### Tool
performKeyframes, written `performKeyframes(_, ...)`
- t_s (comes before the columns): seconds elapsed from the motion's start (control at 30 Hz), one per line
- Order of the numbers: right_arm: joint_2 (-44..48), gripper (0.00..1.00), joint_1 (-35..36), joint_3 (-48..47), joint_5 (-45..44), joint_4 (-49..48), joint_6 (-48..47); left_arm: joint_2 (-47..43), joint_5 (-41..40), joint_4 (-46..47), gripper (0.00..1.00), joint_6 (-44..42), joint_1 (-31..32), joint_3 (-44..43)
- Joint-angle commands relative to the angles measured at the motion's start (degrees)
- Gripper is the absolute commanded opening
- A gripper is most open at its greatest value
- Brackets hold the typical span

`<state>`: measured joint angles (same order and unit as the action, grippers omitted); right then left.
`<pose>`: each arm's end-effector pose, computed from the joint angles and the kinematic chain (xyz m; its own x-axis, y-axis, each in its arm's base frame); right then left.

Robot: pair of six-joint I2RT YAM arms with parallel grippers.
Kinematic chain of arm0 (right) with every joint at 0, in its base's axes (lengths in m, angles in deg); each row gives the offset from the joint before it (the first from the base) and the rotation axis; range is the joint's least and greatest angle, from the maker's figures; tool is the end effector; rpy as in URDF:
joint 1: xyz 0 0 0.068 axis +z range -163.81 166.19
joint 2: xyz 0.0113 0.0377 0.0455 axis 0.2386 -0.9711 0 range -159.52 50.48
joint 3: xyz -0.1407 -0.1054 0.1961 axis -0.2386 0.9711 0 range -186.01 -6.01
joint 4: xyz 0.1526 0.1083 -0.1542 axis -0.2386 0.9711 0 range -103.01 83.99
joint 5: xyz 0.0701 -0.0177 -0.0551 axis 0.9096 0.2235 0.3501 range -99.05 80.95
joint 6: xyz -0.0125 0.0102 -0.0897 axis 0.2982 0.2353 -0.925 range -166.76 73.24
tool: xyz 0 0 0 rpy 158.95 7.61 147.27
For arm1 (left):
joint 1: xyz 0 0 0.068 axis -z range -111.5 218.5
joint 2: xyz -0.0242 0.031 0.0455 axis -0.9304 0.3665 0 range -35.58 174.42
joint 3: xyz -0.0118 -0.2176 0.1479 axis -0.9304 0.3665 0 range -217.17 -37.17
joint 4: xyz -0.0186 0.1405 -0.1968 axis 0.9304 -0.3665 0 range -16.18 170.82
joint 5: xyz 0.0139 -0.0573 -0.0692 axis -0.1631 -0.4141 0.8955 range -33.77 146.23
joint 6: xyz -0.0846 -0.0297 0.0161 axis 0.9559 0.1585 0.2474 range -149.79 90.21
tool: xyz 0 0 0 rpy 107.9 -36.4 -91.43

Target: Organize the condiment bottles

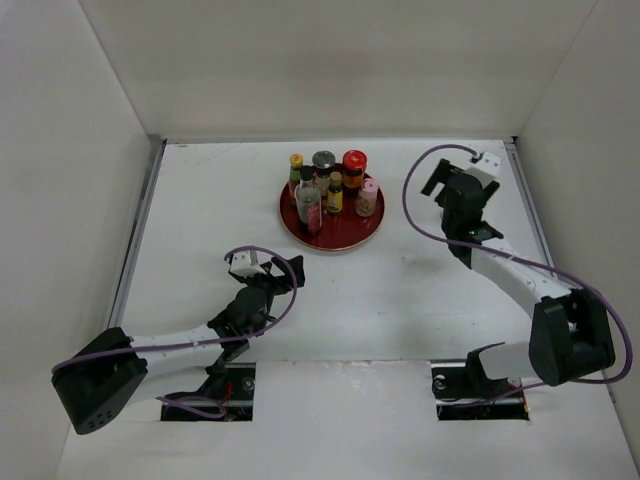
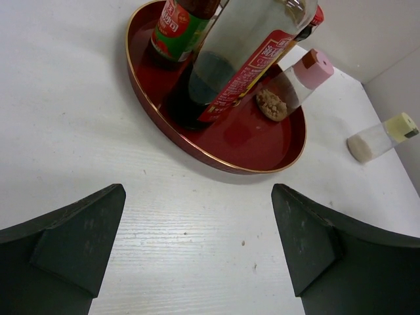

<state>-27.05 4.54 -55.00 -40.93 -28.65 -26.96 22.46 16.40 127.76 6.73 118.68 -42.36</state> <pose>0.3275 0.0632 0.2751 -0.1245 0.2618 -0.9571 0.2801 0.9346 0.2192 0.1713 -0.1238 0.1722 -0.1613 -0.5202 -0.8387 0.1070 0.8356 -0.5389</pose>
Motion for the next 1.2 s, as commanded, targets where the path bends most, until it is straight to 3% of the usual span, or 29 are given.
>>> performKeyframes(0.0,0.2,1.0,-5.3,3.0,-5.3,1.8,1.6,0.2,0.5,2.4,0.96,0.8,-0.3,-1.0)
performKeyframes(0.27,-8.3,1.0,-9.6,-1.3,3.1,1.0,-0.5,1.1,0.6,2.5,0.96,1.1,-0.3,-1.4)
performKeyframes(0.6,-16.3,1.0,-13.1,-6.9,3.3,0.2,-1.8,1.0,0.6,2.5,0.96,1.2,-0.5,-1.2)
performKeyframes(0.8,-19.1,0.77,-13.7,-9.5,4.8,1.4,-1.9,1.0,0.5,2.5,0.96,1.2,-0.6,-1.2)
performKeyframes(0.97,-17.2,0.46,-13.4,-7.4,4.0,0.8,-1.6,0.0,0.6,2.4,0.96,1.2,-0.8,-0.9)
performKeyframes(1.03,-13.9,0.42,-12.9,-5.2,3.5,0.3,-0.6,0.6,0.6,2.2,0.96,1.2,-1.0,-1.0)
performKeyframes(1.17,-4.7,0.42,-8.6,0.5,3.1,0.3,0.2,0.3,0.4,2.5,0.96,1.3,-1.0,-0.9)
